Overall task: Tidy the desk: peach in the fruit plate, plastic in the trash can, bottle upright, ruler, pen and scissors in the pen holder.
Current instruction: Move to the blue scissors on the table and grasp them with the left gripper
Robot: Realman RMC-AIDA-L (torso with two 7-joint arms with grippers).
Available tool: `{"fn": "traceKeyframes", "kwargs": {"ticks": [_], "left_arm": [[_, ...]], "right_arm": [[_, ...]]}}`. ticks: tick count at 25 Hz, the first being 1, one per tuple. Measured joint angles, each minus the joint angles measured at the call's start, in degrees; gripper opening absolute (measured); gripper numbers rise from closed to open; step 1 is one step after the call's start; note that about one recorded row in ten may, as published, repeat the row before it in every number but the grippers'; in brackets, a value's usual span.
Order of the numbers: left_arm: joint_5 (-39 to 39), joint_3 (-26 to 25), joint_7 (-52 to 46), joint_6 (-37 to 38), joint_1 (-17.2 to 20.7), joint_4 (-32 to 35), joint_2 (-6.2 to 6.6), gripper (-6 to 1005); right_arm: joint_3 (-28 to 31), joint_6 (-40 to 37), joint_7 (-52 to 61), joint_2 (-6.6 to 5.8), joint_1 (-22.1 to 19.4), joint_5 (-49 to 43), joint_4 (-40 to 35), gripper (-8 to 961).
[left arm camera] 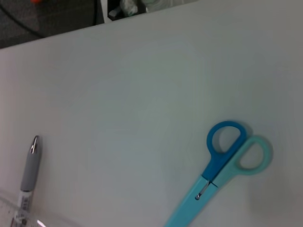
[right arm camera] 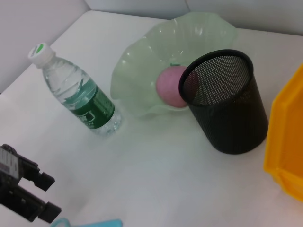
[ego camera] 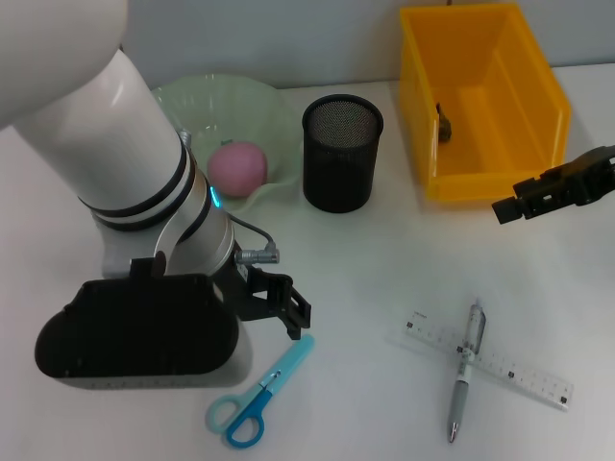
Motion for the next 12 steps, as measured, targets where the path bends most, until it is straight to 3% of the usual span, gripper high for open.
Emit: {"fn": "traceKeyframes", "kwargs": {"ticks": [9, 11, 12], "left_arm": [[-1.1, -3.3, 0.9, -0.2, -1.4, -2.5, -0.12, 823], [-2.8, -5.3, -1.1, -0.2, -1.9, -3.0, -0.16, 823], [-6.9, -8.9, -9.1, -0.5, -3.4, -5.2, -0.15, 823]], "right_arm": [[-0.3, 1.6, 0.4, -0.23, 0.8, 0.2, 1.7, 761], [-0.3, 1.6, -0.2, 0.05, 0.6, 0.3, 1.6, 761], [-0.3, 1.6, -0.7, 0.18, 0.5, 0.3, 1.6, 761]]}}
